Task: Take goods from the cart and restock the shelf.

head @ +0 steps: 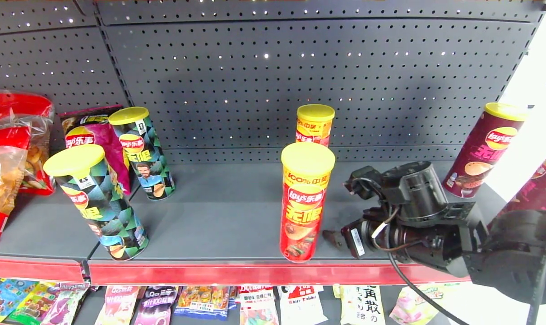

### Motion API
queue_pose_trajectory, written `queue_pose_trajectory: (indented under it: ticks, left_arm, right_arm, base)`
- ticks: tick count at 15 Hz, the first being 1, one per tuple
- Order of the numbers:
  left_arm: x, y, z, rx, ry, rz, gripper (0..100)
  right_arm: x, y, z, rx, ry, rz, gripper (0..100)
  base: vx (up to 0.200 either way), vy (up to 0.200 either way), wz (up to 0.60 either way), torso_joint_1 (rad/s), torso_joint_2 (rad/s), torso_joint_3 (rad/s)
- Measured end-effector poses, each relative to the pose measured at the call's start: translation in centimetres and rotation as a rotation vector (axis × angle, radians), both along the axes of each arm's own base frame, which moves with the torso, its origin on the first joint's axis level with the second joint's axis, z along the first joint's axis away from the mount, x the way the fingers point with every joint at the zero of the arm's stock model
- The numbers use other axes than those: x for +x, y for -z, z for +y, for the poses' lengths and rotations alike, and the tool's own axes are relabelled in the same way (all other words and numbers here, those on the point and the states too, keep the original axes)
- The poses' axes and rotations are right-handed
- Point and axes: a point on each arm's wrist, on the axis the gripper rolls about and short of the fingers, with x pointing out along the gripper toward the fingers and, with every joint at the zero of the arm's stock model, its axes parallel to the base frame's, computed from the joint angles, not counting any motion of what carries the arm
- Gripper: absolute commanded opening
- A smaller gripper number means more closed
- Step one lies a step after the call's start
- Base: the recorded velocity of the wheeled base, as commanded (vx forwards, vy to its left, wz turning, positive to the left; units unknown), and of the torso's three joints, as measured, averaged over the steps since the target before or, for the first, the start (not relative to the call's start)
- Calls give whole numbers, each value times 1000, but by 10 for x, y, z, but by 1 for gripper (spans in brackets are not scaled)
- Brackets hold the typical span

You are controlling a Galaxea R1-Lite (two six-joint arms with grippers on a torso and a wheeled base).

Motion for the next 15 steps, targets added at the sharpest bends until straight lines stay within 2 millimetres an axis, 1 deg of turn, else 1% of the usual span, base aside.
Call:
queue_pose_trajectory:
  ticks: [2,4,7,9,10,12,14,15]
  left_arm:
    - [0,0,0,0,0,0,100]
    - [0,0,0,0,0,0,100]
    - [0,0,0,0,0,0,100]
    - [0,0,0,0,0,0,100]
    - [0,0,0,0,0,0,100]
    - [0,0,0,0,0,0,100]
    - [0,0,0,0,0,0,100]
    - [0,0,0,0,0,0,100]
  right_arm:
    - [-19,-13,-17,19,0,-30,100]
    - [-47,-27,-40,40,-11,-79,100]
    - [-96,-45,-89,112,-64,-188,100]
    - [-134,-50,-128,180,-67,-282,100]
    - [-155,-47,-144,201,-38,-331,100]
    - [-199,-33,-165,225,57,-430,100]
    - [-232,-6,-172,223,210,-512,100]
    - [-239,10,-173,218,304,-548,100]
  base:
    - [0,0,0,0,0,0]
    - [0,0,0,0,0,0]
    - [0,0,0,0,0,0]
    - [0,0,0,0,0,0]
    - [0,0,0,0,0,0]
    - [0,0,0,0,0,0]
    - [0,0,0,0,0,0]
    - [0,0,0,0,0,0]
